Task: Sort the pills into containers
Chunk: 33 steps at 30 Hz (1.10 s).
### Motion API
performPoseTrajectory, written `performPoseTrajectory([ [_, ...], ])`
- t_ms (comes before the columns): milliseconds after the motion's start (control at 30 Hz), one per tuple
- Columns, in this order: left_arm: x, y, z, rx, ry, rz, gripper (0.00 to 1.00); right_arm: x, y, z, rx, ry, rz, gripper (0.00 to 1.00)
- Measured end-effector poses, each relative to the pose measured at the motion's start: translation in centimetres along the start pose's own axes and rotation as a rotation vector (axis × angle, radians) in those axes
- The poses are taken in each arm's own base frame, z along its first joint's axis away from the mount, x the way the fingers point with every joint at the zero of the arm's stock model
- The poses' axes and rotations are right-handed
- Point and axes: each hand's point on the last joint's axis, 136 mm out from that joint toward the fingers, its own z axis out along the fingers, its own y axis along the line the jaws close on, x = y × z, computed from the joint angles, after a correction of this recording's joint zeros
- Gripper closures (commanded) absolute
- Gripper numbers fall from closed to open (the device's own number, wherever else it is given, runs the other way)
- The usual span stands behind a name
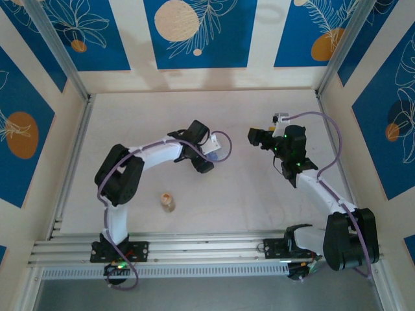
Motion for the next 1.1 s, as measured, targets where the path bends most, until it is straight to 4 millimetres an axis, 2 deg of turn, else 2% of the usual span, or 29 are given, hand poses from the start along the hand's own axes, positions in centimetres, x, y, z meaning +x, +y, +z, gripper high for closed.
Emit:
performPoseTrajectory([
  [467,-0.4,0.1,2.4,0.015,0.030,0.005,0.26,0.0,0.7,0.0,-0.039,0.005,0.003,0.17],
  [867,-0.5,-0.1,2.8,0.024,0.029,0.003,0.58,0.2,0.7,0.0,-0.044,0.012,0.006,0.17],
  [933,-0.7,-0.1,2.8,0.027,0.017,0.007,0.59,0.3,0.6,0.0,-0.037,0.028,0.021,0.18],
  [967,-0.8,-0.2,2.9,0.031,0.010,0.010,0.63,0.3,0.5,0.0,-0.033,0.035,0.032,0.18],
  [1100,-1.4,-1.0,2.9,0.073,-0.037,0.018,0.65,-0.6,0.4,-0.3,-0.026,0.061,0.093,0.19],
])
